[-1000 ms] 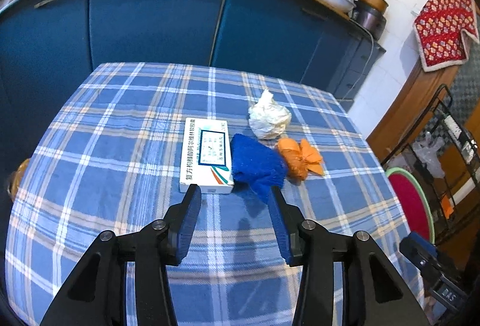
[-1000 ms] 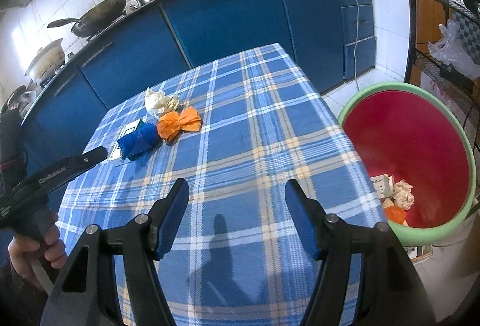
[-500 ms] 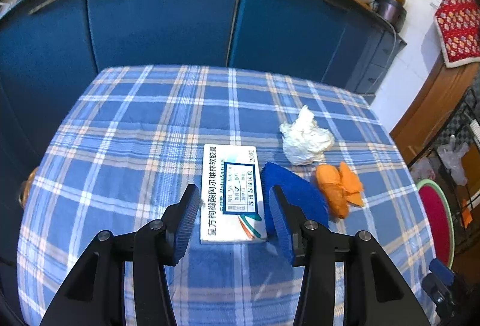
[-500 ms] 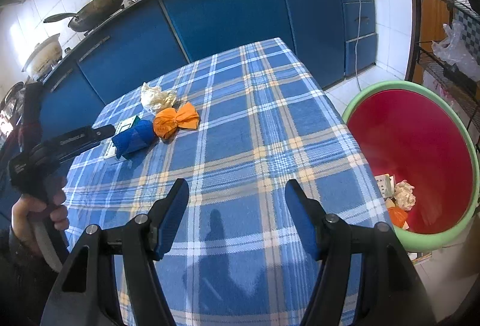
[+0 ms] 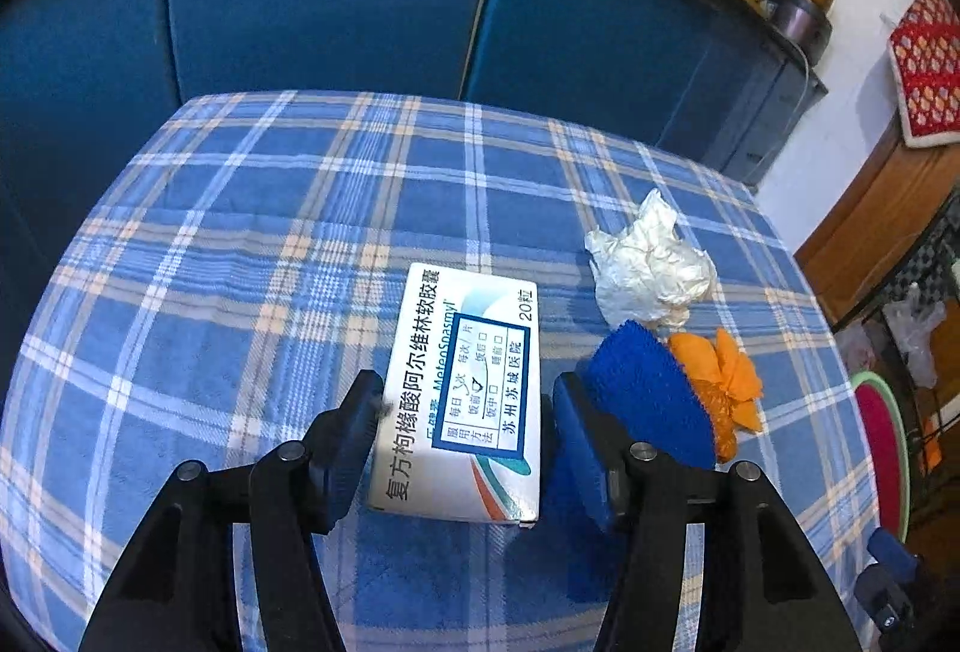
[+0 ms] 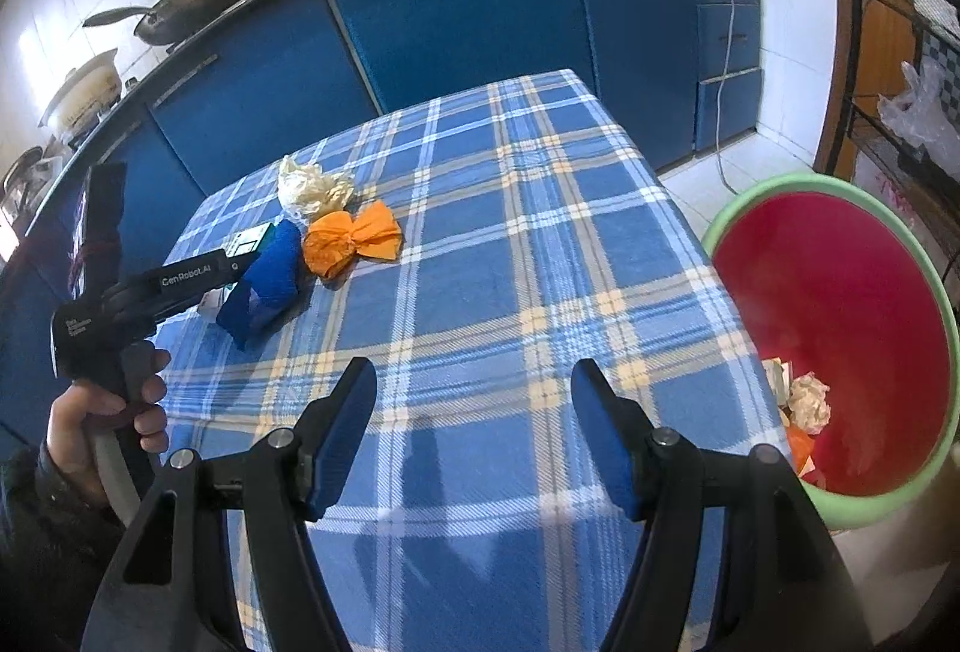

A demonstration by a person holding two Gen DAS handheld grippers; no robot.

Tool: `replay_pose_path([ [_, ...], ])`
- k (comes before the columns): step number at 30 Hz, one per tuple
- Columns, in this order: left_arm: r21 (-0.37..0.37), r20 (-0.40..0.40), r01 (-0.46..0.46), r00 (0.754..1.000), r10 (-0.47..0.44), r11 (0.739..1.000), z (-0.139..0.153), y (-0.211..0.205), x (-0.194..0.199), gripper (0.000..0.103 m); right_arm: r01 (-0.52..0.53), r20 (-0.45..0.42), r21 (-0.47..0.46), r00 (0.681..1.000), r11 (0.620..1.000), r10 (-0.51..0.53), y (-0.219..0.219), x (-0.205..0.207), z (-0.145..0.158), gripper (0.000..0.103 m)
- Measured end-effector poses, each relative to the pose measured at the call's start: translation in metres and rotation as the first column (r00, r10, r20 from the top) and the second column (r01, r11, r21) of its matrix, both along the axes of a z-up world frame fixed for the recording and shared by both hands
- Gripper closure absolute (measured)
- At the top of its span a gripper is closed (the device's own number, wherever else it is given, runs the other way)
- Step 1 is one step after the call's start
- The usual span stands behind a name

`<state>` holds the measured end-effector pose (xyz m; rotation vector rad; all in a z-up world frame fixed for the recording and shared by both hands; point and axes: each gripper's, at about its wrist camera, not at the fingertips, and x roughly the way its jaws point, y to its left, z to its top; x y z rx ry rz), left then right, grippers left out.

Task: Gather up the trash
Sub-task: 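Grasp the white printed medicine box with the left tool, then grasp the orange cloth with the right tool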

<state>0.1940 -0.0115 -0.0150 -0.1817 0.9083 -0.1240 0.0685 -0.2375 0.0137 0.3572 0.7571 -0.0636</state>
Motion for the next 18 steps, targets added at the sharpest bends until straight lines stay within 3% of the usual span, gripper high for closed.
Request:
replay_pose_path([
  [2,-0.002,0.006,-0.005,1.0,0.005,1.0,0.0,0.003,-0.001,0.05,-0.01,-0.002,-0.008,1.0,1.0,0.01,0.004,0.005,0.002,0.034],
  [18,-0.042,0.057,-0.095,0.994,0.097,0.995,0.015,0.043,-0.019,0.05,-0.078,-0.023,-0.03,0.997,0.996,0.077,0.036,0.073,0.011,0.032],
])
